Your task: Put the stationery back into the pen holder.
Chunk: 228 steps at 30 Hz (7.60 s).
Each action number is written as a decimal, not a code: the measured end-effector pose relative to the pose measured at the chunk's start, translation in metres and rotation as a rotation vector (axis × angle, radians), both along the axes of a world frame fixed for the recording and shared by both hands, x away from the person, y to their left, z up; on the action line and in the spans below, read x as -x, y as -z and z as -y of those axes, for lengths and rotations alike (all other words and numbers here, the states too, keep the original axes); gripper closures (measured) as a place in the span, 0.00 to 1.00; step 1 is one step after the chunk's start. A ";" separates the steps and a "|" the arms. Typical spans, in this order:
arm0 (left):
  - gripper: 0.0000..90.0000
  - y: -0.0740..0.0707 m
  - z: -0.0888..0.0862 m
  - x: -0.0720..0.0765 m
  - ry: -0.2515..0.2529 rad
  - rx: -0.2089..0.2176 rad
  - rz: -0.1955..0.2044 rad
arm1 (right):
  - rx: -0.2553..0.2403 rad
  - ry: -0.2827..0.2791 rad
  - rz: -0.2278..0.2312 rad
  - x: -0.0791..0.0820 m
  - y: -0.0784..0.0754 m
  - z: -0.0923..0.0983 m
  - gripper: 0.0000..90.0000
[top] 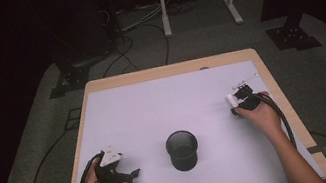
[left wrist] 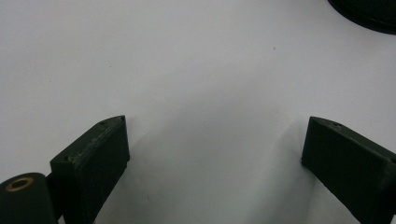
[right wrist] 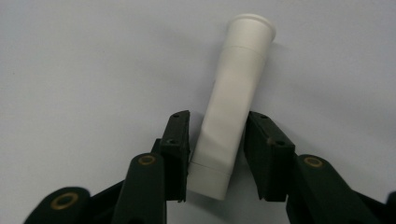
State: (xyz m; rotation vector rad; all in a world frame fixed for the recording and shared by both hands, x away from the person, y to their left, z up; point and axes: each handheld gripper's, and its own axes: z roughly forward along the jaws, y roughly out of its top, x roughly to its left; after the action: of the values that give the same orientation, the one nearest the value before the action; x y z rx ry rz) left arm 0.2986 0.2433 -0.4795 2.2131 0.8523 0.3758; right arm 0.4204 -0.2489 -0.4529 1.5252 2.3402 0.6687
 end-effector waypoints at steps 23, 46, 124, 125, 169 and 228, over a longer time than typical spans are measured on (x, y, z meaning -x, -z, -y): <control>0.07 0.000 0.000 0.000 0.000 0.000 -0.001 | 0.008 0.019 0.003 -0.001 0.000 0.000 0.78; 0.07 0.000 0.000 0.000 0.000 0.001 -0.001 | -0.103 -0.019 0.082 0.014 -0.010 0.006 0.78; 0.07 0.000 0.000 0.000 0.001 0.003 -0.004 | -0.241 -0.619 0.231 0.118 -0.108 -0.111 0.78; 0.07 0.000 0.000 0.000 0.001 0.004 -0.004 | -0.239 -0.626 0.230 0.119 -0.108 -0.112 0.78; 0.07 0.000 0.000 0.000 0.002 0.002 -0.005 | -0.152 -0.672 0.129 0.118 -0.093 -0.135 0.78; 0.07 0.000 0.000 0.000 -0.001 0.006 -0.001 | -0.149 -0.565 0.265 0.101 -0.073 -0.087 0.33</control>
State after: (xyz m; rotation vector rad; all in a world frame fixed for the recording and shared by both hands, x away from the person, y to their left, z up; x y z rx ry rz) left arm 0.2987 0.2435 -0.4798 2.2071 0.8541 0.3725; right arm 0.3192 -0.1615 -0.3801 0.7400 2.5509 1.1152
